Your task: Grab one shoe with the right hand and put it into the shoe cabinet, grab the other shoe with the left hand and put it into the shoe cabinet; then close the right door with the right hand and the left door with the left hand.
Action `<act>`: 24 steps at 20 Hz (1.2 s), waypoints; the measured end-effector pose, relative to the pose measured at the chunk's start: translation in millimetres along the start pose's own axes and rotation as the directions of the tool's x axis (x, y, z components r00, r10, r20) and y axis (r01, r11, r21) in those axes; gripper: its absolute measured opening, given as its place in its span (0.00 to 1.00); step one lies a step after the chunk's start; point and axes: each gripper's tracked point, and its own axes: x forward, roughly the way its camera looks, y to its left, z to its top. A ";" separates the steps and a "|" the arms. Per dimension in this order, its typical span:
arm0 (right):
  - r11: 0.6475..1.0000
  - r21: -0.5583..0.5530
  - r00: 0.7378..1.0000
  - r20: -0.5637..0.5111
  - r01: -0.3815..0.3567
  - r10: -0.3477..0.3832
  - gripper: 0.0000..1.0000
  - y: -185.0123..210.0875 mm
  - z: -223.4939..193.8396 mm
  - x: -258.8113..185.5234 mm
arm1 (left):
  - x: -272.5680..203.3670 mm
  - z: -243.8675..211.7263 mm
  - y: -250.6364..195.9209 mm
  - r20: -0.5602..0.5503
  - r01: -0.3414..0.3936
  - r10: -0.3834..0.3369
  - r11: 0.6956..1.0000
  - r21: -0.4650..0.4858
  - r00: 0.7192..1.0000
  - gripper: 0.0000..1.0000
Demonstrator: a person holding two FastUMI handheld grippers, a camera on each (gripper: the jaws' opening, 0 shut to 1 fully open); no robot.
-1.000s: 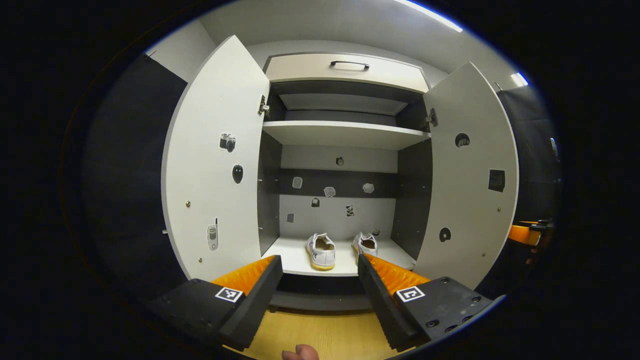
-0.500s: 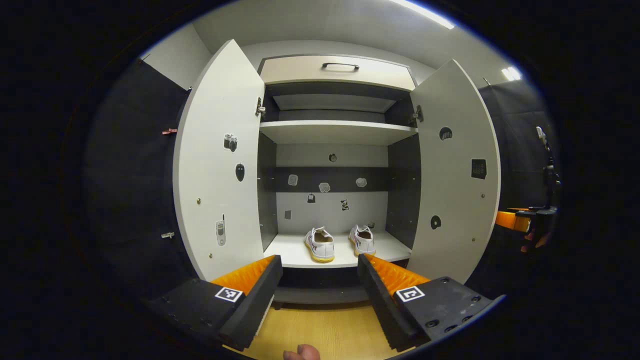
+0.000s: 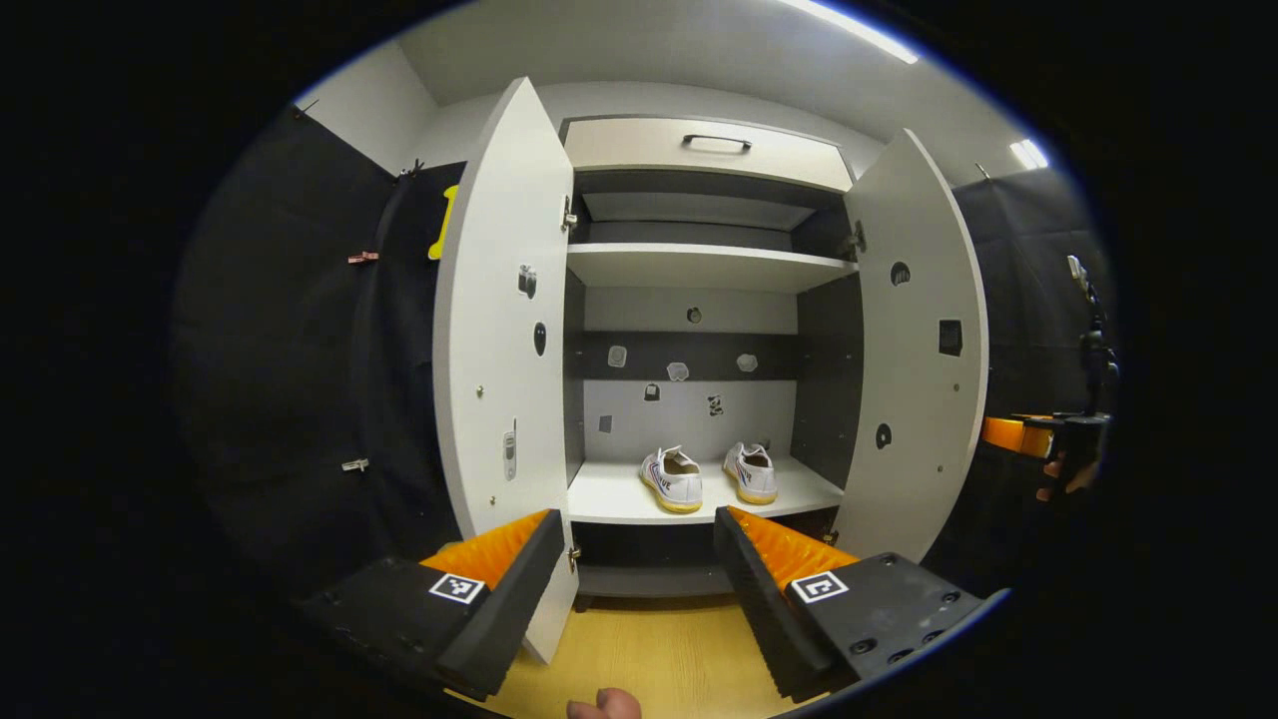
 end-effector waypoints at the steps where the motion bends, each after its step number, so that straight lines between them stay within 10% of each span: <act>1: 1.000 -0.002 1.000 0.000 -0.014 0.014 0.97 10.0 -1.3 0.3 | -2.2 -0.3 4.6 0.000 -0.002 0.002 1.000 -0.005 1.000 0.95; 12: 0.980 -0.018 0.980 -0.023 -0.196 0.196 0.98 110.1 -18.2 -1.8 | -18.0 0.4 64.7 0.009 -0.072 0.073 0.997 -0.019 0.997 0.95; 24: 0.982 0.000 0.981 -0.038 -0.189 0.189 0.98 120.0 -23.4 -13.1 | -0.9 4.3 164.1 0.035 -0.238 0.238 0.971 0.011 0.971 0.95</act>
